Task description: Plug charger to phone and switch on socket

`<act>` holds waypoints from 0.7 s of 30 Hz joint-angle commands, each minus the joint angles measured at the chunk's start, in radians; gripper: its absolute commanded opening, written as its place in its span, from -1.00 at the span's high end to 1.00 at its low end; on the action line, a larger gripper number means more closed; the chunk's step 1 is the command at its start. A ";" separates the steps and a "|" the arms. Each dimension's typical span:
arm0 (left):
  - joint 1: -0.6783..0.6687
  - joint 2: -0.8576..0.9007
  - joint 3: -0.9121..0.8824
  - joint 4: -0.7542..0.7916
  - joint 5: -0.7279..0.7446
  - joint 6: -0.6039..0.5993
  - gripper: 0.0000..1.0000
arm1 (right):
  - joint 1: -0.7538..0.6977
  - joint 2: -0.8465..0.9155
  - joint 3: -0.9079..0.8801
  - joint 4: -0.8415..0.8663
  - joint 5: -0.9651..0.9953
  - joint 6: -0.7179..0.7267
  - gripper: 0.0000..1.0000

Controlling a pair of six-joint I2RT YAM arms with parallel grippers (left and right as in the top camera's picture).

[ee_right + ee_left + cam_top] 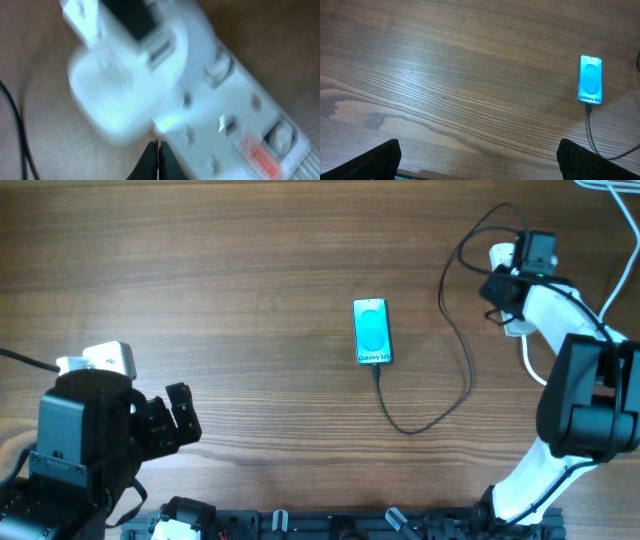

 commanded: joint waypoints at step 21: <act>-0.002 0.000 0.003 0.000 -0.024 -0.013 -1.00 | 0.145 -1.361 -0.021 -0.638 -0.011 -0.189 -0.99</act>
